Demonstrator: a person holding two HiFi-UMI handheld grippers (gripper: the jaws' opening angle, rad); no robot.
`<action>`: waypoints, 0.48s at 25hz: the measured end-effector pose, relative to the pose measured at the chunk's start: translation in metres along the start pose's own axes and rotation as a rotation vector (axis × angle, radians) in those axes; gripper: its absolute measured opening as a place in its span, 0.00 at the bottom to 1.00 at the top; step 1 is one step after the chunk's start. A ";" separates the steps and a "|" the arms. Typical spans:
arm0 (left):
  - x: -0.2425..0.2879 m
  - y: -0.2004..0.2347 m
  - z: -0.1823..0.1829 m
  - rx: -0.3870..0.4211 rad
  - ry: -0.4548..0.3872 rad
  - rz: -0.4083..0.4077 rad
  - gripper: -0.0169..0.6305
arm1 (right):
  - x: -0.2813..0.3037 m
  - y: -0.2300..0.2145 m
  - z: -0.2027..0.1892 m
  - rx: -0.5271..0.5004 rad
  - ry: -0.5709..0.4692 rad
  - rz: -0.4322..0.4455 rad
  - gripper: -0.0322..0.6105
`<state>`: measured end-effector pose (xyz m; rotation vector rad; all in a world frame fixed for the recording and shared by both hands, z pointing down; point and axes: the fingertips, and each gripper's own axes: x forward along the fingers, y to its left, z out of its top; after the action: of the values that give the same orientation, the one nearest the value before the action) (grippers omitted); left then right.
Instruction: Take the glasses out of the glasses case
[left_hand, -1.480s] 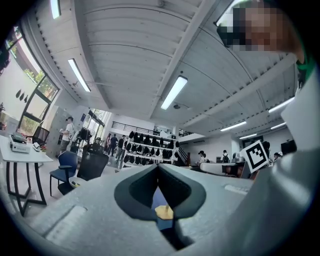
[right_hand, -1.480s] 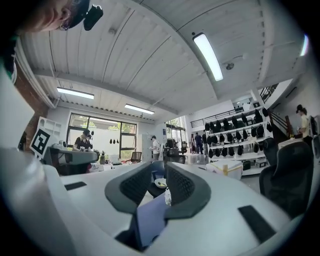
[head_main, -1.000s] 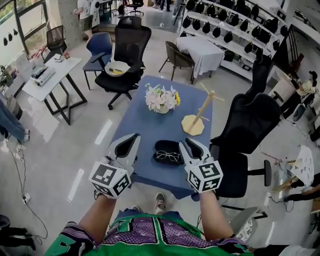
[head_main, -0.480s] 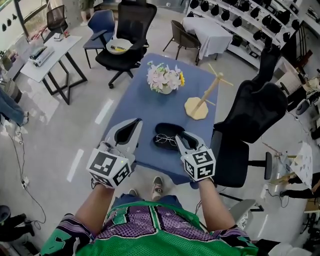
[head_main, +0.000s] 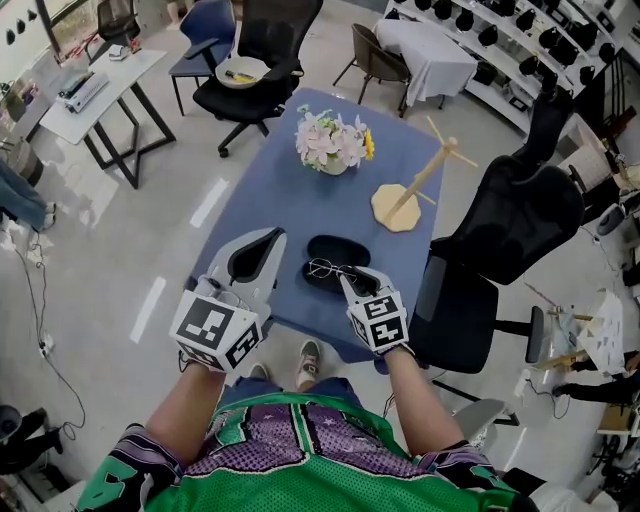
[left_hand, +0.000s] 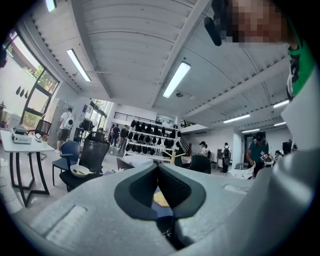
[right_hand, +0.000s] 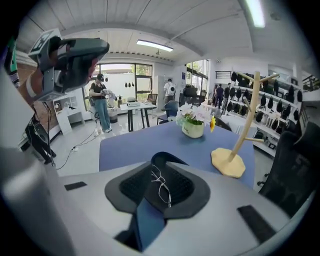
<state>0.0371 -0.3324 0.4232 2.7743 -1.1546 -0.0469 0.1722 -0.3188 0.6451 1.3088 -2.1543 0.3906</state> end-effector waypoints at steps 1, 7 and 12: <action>0.001 0.000 -0.003 -0.002 0.005 0.001 0.05 | 0.004 -0.001 -0.005 -0.006 0.014 0.003 0.17; 0.003 -0.001 -0.015 -0.012 0.037 0.016 0.05 | 0.031 0.003 -0.035 -0.030 0.092 0.040 0.17; 0.001 0.000 -0.022 -0.009 0.055 0.042 0.05 | 0.046 0.006 -0.053 -0.076 0.150 0.058 0.17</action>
<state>0.0396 -0.3311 0.4453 2.7244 -1.1955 0.0275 0.1680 -0.3209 0.7150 1.1405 -2.0648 0.4130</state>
